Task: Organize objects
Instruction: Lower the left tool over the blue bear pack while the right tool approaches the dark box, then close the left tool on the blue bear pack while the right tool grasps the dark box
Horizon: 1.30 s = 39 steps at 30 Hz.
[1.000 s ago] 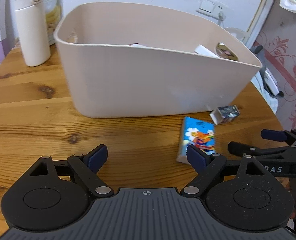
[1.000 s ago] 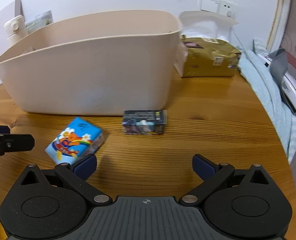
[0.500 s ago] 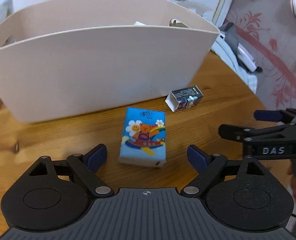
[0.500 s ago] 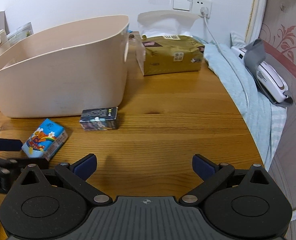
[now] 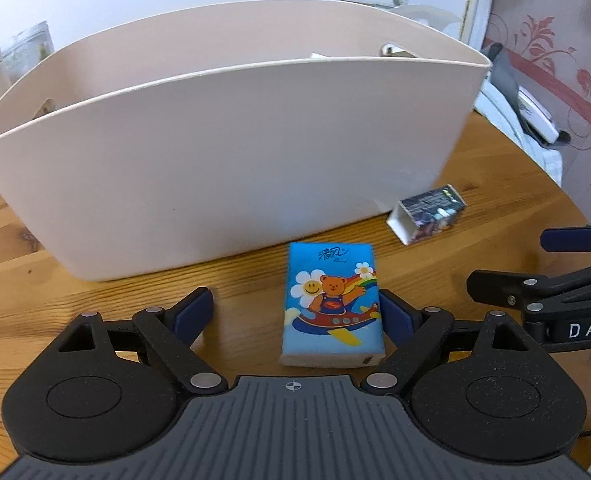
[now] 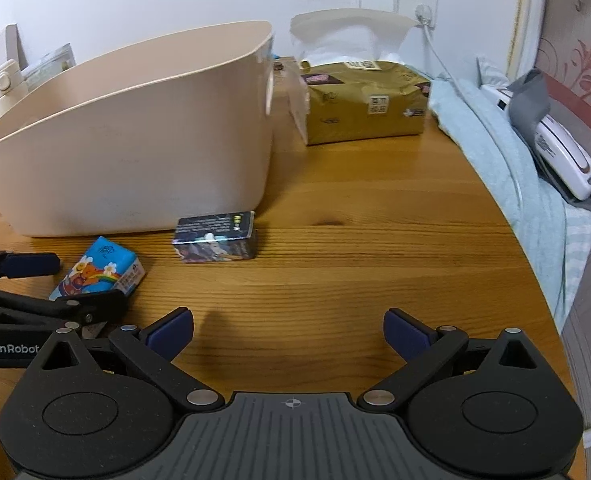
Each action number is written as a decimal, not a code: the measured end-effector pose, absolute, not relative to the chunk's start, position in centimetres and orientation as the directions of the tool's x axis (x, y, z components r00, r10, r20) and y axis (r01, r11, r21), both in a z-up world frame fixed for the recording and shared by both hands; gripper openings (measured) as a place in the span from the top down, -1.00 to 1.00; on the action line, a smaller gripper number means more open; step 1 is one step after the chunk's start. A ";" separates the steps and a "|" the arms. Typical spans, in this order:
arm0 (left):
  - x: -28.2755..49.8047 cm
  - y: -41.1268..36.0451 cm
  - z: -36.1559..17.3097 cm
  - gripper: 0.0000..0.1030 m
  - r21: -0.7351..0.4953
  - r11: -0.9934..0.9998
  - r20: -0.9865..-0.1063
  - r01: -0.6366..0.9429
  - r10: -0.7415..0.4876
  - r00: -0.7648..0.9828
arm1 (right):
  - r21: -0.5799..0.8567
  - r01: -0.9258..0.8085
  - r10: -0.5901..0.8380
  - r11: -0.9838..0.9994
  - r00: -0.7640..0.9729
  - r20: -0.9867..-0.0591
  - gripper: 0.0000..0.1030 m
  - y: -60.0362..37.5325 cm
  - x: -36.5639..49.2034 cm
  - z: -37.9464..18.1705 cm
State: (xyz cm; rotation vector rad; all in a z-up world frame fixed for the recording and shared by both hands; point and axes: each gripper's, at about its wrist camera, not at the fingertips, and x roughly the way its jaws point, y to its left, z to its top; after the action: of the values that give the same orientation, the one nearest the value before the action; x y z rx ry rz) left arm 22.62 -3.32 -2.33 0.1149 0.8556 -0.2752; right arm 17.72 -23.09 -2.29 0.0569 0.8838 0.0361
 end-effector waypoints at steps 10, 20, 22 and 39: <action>23.3 -1.6 -2.6 -0.73 0.007 0.973 -0.730 0.231 -0.153 0.666 | 0.086 -0.042 0.094 0.995 0.632 -0.770 -1.00 -21.7 19.5 -2.5; 23.4 -0.9 -2.5 -0.69 0.009 0.977 -0.717 0.211 -0.141 0.683 | 0.085 -0.049 0.097 0.995 0.643 -0.759 -1.00 -20.2 21.6 -2.9; 23.3 -0.8 -2.7 -0.68 0.010 0.978 -0.712 0.210 -0.141 0.688 | 0.085 -0.048 0.096 0.995 0.648 -0.755 -0.98 -20.0 21.9 -2.9; 21.5 0.2 -1.9 0.09 -0.009 0.969 -0.717 0.245 -0.177 0.674 | 0.047 -0.080 0.089 0.996 0.683 -0.725 0.09 -18.9 21.4 -2.5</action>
State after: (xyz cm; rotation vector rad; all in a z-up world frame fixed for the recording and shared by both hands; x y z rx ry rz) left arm 21.46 0.16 -1.91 0.0901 0.7962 -0.2381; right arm 21.39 -18.85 -2.47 0.0115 0.8139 0.0946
